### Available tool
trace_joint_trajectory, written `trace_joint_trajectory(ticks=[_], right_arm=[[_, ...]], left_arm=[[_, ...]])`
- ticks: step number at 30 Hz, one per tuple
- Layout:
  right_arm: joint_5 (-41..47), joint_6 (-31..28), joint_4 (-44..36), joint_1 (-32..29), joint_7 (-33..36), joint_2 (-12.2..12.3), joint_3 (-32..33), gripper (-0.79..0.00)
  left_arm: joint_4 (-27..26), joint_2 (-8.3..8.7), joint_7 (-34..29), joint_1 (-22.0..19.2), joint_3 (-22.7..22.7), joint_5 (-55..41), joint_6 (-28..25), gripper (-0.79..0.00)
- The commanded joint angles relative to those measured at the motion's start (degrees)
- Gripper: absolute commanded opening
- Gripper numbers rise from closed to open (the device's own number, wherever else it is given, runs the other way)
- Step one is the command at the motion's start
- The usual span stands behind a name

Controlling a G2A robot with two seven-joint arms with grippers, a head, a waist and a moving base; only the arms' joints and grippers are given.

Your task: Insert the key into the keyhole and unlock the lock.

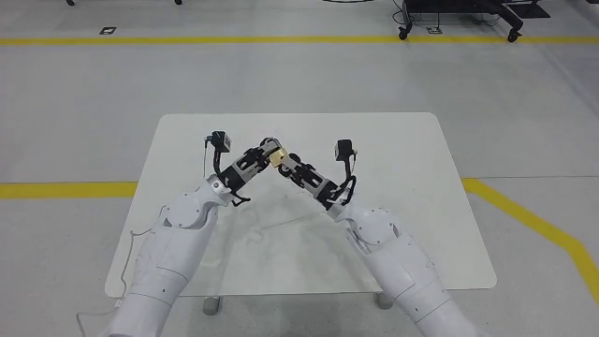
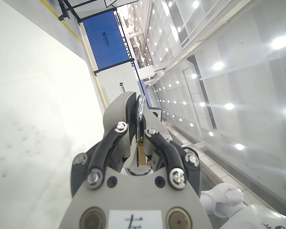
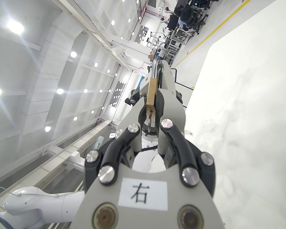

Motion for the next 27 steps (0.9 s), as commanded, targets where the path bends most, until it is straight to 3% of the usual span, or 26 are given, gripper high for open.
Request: trace_joint_trajectory(ticks=[1,2,3,14,20,23,27], right_arm=[[0.54,-0.31,-0.3,-0.26,0.41,0.1,0.3,-0.785],[0.97,-0.59,-0.53,-0.46,0.48,0.15,0.53,-0.785],[1.34,-0.85,-0.76,-0.68,0.6,0.22,0.77,-0.785],[3.17,1.06,-4.21,-4.86,3.05,2.02,7.23,-0.785],[-3.11,19.4,-7.79,-5.79,12.09,4.07,11.36,-0.785],[-4.65,25.11,-8.74,-4.52,15.77,4.44,11.02,-0.785],[-7.48,30.07,-4.11,-0.18,17.84,4.25,8.04,-0.785]], left_arm=[[-0.09,0.04,0.02,-0.03,0.07,0.67,-0.29,-0.554],[-0.13,0.05,0.04,0.0,0.12,0.87,-0.38,-0.157],[-0.2,0.07,-0.04,0.01,0.19,1.05,-0.44,0.0],[-0.38,0.28,-3.65,-0.06,-0.12,-1.67,-1.65,0.0],[1.14,1.07,1.76,-1.51,-4.0,1.81,-3.49,0.0],[1.54,1.5,4.26,-1.89,-6.19,2.66,-4.32,0.0],[1.87,1.93,7.72,-2.03,-7.84,6.08,-4.92,0.0]])
